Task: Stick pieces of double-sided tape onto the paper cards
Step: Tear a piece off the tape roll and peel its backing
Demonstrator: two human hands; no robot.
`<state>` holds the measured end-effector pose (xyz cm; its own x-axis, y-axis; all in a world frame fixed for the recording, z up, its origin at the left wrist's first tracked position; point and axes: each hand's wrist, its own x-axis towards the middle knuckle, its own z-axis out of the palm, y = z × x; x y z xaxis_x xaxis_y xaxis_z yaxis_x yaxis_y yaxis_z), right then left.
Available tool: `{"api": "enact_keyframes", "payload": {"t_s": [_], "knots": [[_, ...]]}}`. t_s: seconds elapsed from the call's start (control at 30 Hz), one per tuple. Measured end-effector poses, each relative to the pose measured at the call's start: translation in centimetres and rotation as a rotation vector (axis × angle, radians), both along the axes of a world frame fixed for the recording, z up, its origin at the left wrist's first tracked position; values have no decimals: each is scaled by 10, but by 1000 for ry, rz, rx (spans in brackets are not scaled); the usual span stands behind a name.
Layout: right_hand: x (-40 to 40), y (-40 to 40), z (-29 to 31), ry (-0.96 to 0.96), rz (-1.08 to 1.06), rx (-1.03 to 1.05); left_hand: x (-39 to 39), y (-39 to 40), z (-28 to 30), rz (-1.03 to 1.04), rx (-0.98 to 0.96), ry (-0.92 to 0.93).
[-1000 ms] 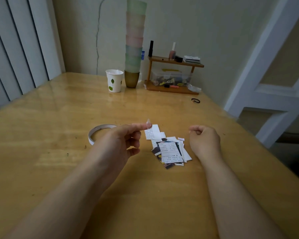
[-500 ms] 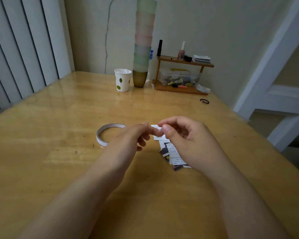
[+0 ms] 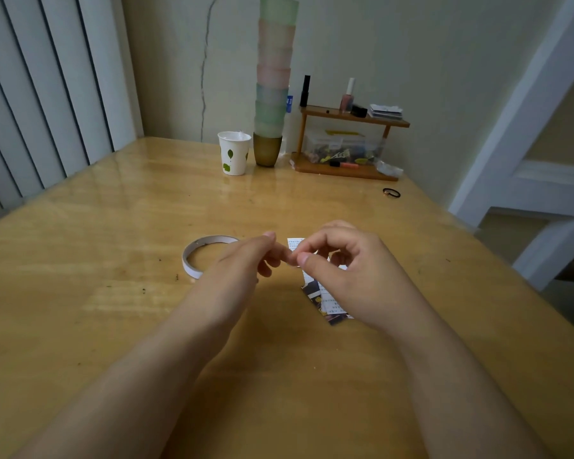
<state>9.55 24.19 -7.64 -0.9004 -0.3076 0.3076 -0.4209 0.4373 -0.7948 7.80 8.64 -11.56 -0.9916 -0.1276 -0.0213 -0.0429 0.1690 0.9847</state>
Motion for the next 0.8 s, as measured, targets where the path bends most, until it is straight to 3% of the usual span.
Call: {"api": "enact_keyframes", "payload": {"t_s": [0.1,0.2,0.3,0.37,0.47,0.6,0.8], "knots": [[-1,2,0,-146,116,-48,-5,0,-2,-27,-18,-75],[-3,6,3,-298,294,-324,9,-1,-5,-34,99,-2],[-14,17,5,-351,84,-574,17,1,-3,-36,61,73],[-23,27,-1,-213,-209,-267,25,6,-1,-73,-101,139],[-25,36,-13,-126,-243,265,33,12,-1,-128,-332,207],[-31,38,-26,-170,-159,471,29,13,-7,-213,-569,264],[-37,38,-33,-183,-138,545,28,13,-7,-211,-618,271]]}}
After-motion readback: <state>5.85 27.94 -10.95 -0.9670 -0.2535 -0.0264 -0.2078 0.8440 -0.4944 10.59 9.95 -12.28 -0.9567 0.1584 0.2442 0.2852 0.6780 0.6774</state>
